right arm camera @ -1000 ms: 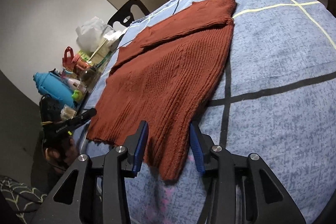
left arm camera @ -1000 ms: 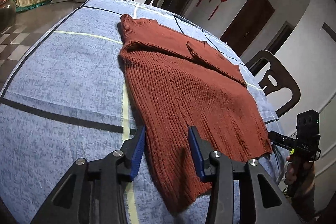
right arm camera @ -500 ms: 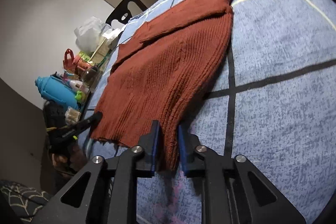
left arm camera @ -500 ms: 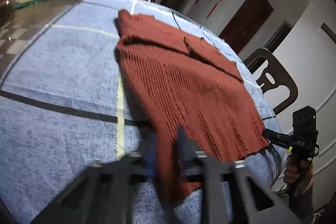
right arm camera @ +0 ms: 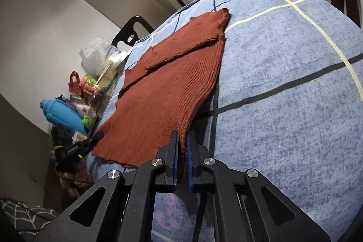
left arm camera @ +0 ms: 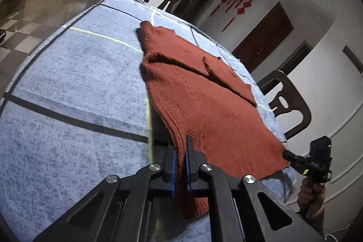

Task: Fold small clothes
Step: 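Lift the hem with both grippers and fold it toward the collar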

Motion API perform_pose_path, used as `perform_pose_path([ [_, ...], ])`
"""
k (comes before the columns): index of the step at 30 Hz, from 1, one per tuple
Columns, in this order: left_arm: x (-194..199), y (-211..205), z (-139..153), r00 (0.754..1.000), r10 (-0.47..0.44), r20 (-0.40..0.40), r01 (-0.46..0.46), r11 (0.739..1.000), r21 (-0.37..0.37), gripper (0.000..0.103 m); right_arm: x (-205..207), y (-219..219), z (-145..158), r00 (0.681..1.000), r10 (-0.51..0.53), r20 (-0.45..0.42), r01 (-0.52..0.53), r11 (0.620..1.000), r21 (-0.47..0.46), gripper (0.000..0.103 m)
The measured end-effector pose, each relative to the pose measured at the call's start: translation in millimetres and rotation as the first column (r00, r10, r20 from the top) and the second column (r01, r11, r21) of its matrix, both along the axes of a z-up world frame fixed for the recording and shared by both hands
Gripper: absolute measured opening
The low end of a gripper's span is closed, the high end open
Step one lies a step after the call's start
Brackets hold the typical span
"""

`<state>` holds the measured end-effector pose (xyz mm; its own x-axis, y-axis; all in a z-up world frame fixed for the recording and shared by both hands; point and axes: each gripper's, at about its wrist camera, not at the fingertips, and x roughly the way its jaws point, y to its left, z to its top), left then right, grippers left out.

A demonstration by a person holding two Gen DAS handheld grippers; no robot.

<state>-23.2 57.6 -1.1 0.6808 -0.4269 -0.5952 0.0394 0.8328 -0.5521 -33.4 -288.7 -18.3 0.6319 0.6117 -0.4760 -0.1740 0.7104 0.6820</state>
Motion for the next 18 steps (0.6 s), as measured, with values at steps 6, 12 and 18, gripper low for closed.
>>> perform_pose_path([
  [6,3,-1,20,0.998,-0.012,0.058,0.014,0.999,-0.03,0.008,0,-4,20,0.998,-0.005,0.059,0.004,1.0,0.018,0.006],
  [12,14,9,49,0.991,0.011,0.136,-0.005,0.999,-0.045,0.008,15,-11,51,0.99,-0.023,0.141,0.017,0.999,0.043,0.006],
  [18,40,18,72,0.984,0.027,0.176,-0.021,0.999,-0.035,0.008,48,-18,74,0.983,-0.039,0.181,0.033,0.999,0.037,0.006],
])
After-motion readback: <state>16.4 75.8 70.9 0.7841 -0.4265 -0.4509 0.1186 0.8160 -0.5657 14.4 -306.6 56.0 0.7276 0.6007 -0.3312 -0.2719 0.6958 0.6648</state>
